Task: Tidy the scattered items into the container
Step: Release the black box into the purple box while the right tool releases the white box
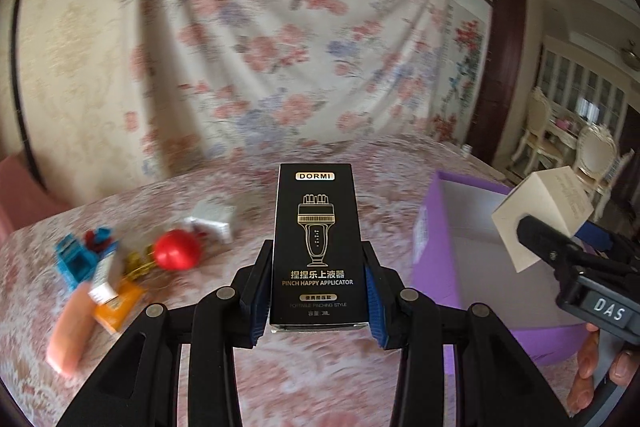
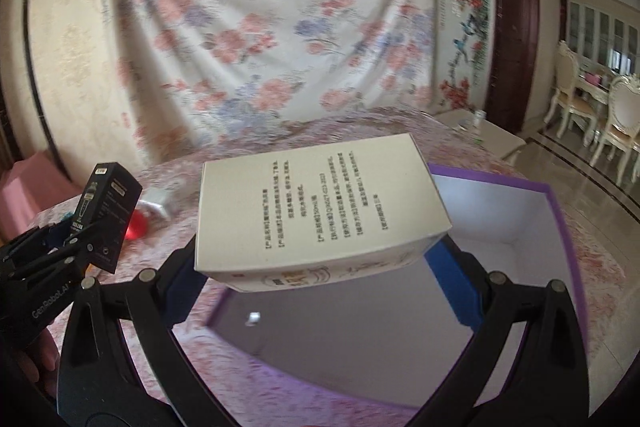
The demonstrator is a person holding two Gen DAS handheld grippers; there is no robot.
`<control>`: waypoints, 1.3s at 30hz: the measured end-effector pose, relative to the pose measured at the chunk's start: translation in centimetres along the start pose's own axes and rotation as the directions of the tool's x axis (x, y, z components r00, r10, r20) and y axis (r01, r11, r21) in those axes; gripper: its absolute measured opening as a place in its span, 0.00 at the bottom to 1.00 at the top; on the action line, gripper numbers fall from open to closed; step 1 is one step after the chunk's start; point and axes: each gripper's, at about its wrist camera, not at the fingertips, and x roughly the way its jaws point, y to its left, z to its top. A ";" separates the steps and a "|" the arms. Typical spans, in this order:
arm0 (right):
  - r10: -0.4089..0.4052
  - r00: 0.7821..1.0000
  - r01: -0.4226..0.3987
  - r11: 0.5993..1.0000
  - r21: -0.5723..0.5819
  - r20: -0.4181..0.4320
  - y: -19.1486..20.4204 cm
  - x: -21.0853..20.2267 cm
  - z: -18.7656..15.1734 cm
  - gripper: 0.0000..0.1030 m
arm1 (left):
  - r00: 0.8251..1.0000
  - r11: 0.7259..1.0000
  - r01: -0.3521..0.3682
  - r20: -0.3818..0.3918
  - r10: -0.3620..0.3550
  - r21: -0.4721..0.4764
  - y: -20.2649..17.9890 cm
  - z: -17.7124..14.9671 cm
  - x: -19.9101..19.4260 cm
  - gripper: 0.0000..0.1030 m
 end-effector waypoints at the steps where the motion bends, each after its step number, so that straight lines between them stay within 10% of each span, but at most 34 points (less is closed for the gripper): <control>1: -0.014 1.000 0.014 1.000 0.005 -0.007 -0.7 0.2 0.2 0.97 | 1.000 1.000 0.016 -0.005 -0.016 0.011 -0.8 0.4 0.4 0.39; 18: -0.151 0.963 0.177 0.979 0.100 -0.225 -11.3 5.8 3.2 0.97 | 0.932 0.943 0.296 -0.264 -0.250 0.151 -13.3 5.1 9.2 0.39; 39: -0.213 0.932 0.254 0.961 0.107 -0.293 -14.6 8.0 2.0 0.97 | 0.881 0.948 0.149 -0.473 0.002 0.282 -18.8 3.6 19.2 0.40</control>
